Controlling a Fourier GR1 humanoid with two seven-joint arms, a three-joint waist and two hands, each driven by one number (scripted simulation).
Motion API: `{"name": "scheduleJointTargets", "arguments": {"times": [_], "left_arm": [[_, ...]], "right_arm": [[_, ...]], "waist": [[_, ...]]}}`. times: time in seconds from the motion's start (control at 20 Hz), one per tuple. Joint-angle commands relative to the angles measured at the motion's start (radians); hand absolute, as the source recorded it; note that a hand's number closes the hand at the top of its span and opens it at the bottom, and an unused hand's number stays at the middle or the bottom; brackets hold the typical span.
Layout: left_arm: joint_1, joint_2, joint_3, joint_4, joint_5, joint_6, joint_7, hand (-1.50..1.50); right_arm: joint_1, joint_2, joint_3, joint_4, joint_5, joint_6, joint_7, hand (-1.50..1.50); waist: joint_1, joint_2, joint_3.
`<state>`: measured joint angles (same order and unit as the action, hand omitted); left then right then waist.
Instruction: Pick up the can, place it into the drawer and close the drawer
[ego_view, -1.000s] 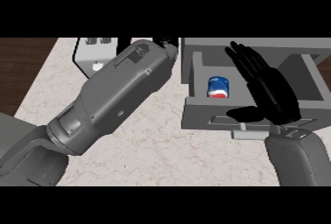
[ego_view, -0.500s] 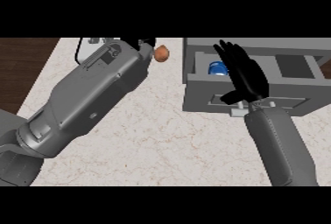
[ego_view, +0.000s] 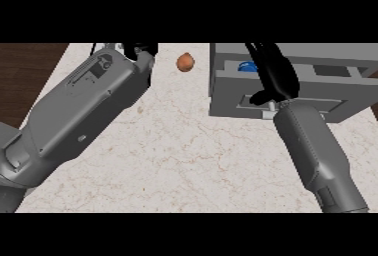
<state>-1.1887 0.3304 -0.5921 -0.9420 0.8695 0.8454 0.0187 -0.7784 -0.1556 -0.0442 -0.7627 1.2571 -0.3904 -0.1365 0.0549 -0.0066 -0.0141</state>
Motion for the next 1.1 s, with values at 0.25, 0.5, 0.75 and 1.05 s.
{"name": "scheduleJointTargets", "arguments": {"times": [0.25,0.5,0.75,1.05], "left_arm": [[0.035,0.055,0.011,-0.099,-0.027,0.016,0.060,-1.50],[0.004,0.071,0.024,-0.088,-0.039,-0.009,0.091,-1.50],[0.049,0.099,0.023,-0.151,-0.056,-0.009,0.101,-1.50],[0.071,0.130,0.027,-0.207,-0.067,-0.014,0.119,-1.50]], "right_arm": [[-0.150,0.006,-0.083,0.287,0.017,-0.195,0.008,-1.50],[-0.236,-0.002,-0.108,0.397,0.037,-0.265,0.028,-1.50],[-0.292,-0.069,-0.139,0.472,0.026,-0.292,-0.019,-1.50],[-0.412,-0.095,-0.148,0.518,0.041,-0.252,0.043,-1.50]], "waist": [[0.021,0.025,0.016],[0.028,0.036,0.017],[0.041,0.038,0.017],[0.059,0.038,0.016]]}}
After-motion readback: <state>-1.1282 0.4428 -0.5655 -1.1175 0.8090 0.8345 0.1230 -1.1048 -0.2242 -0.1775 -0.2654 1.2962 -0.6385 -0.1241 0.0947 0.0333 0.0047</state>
